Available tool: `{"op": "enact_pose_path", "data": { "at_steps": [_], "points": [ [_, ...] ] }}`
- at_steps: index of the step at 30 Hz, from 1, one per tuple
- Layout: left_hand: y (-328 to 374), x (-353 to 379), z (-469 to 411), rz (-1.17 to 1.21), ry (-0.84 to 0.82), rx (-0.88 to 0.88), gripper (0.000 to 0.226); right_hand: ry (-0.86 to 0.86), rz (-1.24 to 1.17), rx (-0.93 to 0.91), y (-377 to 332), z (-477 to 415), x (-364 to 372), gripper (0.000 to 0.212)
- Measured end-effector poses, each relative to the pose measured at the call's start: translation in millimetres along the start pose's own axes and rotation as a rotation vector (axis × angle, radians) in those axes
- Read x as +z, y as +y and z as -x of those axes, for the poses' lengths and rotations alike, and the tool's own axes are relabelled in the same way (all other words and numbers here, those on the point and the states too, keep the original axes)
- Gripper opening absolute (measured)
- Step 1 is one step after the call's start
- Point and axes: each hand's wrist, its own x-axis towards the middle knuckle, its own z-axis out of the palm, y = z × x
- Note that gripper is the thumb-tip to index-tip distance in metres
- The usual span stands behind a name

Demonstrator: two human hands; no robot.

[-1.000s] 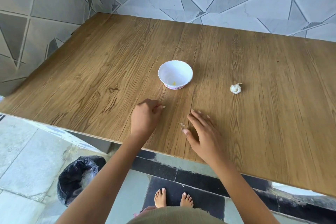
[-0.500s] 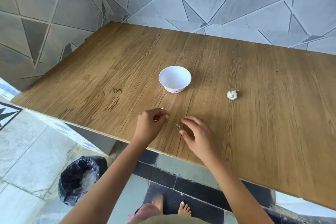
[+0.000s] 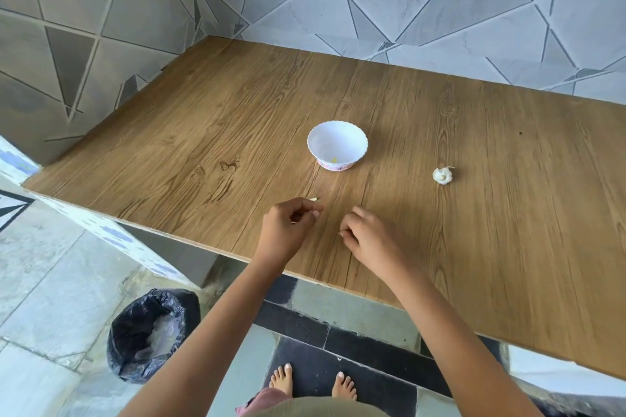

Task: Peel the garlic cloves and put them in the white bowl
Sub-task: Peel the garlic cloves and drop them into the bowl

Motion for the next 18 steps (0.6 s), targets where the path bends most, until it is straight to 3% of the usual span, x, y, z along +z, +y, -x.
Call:
{"op": "enact_pose_path", "data": {
  "at_steps": [3, 9, 13, 15, 18],
  "points": [
    [5, 0, 1, 0.183, -0.036, -0.093, 0.020, -0.025, 0.055, -0.013, 0, 1, 1, 0.010],
    [18, 11, -3, 0.816, -0.141, -0.474, 0.025, 0.148, -0.197, -0.014, -22, 0, -3, 0.006],
    [21, 15, -12, 1.157, -0.133, -0.707, 0.032, 0.222, -0.034, -0.061, -51, -9, -4, 0.017],
    [20, 13, -15, 1.213, -0.157, -0.723, 0.036, 0.250, 0.092, -0.054, -58, -12, 0, 0.027],
    [19, 9, -16, 1.176, -0.198, -0.718, 0.045, 0.298, 0.098, -0.061, -59, -11, 1, 0.018]
  ]
}}
